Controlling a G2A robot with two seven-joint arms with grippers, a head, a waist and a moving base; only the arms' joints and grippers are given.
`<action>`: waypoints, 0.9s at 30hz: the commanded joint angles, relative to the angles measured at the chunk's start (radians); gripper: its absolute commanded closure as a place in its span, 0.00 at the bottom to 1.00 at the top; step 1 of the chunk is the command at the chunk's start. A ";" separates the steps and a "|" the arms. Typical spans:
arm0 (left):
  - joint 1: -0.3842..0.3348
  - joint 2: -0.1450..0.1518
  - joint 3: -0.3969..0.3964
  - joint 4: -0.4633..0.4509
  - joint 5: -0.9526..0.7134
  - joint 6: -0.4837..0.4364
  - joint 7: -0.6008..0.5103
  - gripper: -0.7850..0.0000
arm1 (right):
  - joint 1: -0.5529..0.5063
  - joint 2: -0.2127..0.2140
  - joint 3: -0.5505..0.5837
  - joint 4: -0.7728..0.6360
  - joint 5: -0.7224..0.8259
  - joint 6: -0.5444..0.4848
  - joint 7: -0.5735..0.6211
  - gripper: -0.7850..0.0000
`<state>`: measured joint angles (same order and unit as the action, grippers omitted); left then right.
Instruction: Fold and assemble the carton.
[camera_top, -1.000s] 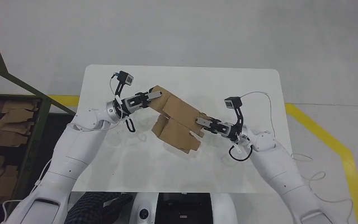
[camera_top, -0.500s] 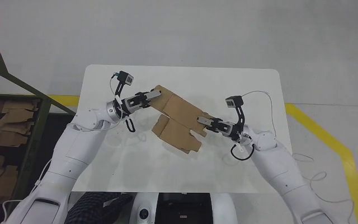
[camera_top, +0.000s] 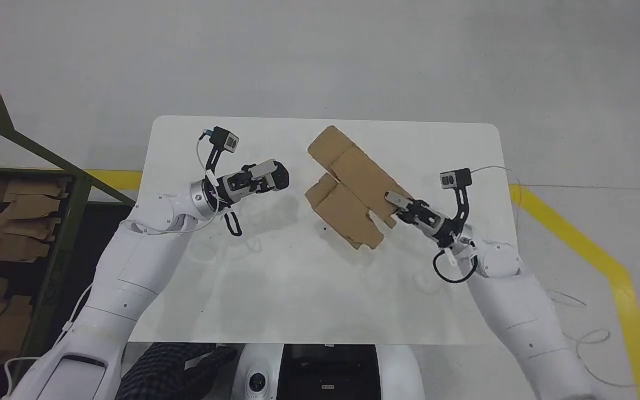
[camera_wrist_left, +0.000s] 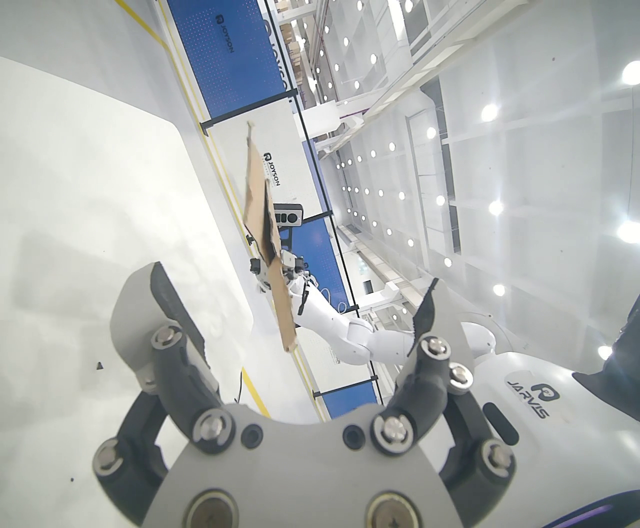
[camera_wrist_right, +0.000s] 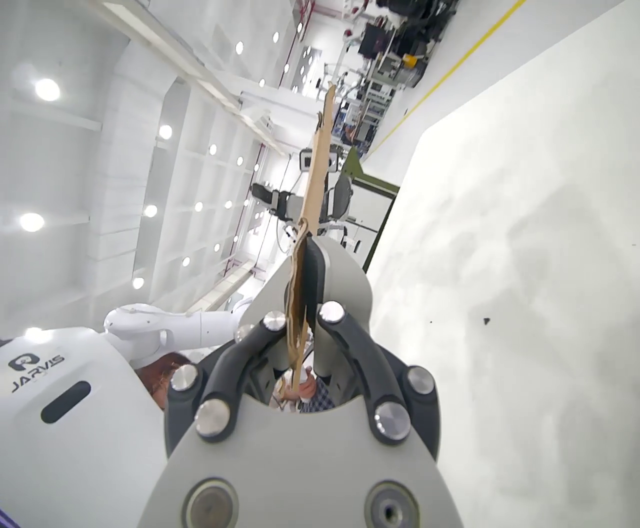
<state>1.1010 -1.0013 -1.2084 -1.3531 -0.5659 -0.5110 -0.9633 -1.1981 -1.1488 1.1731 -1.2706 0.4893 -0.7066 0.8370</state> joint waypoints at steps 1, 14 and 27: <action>0.000 0.000 0.000 0.000 0.000 0.000 0.000 0.00 | -0.031 0.006 0.027 -0.048 -0.025 0.035 -0.039 1.00; 0.000 0.000 0.000 0.000 0.000 0.000 0.000 0.00 | -0.162 -0.001 0.021 -0.308 -0.230 0.201 -0.357 1.00; 0.095 -0.001 0.014 -0.108 0.081 0.063 0.061 0.00 | -0.192 -0.033 -0.062 -0.305 -0.298 0.229 -0.563 1.00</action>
<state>1.1925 -1.0011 -1.1998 -1.4546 -0.4911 -0.4520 -0.9054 -1.3899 -1.1803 1.1133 -1.5772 0.1984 -0.4759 0.2822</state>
